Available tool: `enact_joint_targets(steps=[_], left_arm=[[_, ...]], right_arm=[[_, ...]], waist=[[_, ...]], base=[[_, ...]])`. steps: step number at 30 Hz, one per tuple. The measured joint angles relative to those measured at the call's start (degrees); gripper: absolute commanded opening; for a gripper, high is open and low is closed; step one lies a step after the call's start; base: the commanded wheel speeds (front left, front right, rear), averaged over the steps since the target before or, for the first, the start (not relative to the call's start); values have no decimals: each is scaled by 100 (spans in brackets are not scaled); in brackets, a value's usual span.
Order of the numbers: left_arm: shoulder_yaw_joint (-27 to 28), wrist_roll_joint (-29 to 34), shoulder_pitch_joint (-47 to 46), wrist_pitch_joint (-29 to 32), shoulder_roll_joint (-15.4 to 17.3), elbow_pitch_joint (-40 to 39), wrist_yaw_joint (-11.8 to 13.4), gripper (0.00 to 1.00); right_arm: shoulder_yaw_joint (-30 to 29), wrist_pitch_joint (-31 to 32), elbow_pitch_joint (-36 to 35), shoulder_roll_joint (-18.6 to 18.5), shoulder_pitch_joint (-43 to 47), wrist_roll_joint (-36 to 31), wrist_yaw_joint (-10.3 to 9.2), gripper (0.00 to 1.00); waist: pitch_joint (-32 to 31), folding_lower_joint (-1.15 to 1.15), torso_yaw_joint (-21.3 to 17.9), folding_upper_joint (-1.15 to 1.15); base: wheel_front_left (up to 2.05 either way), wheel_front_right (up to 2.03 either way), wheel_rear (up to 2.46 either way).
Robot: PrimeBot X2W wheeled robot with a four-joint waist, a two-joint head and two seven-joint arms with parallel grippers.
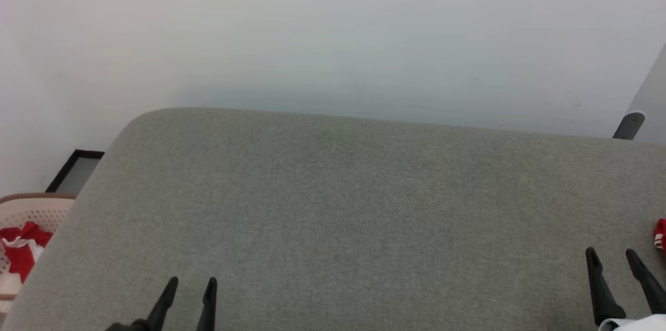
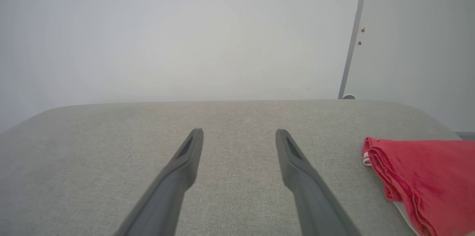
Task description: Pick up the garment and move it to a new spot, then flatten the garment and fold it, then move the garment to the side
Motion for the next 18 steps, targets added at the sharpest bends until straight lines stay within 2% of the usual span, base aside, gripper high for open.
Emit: enact_joint_targets(steps=[7,18], left_arm=[[11,0,100,0,-14,-121,0,100],[59,20,97,0,-36,-187,0,100]], right_arm=[[-178,283,-611,247,324,-121,0,100],[-280,335,-900,422,417,-192,0,100]], waist=[[63,0,-23,0],[52,0,-87,0]], base=[[0,0,0],[0,0,0]])
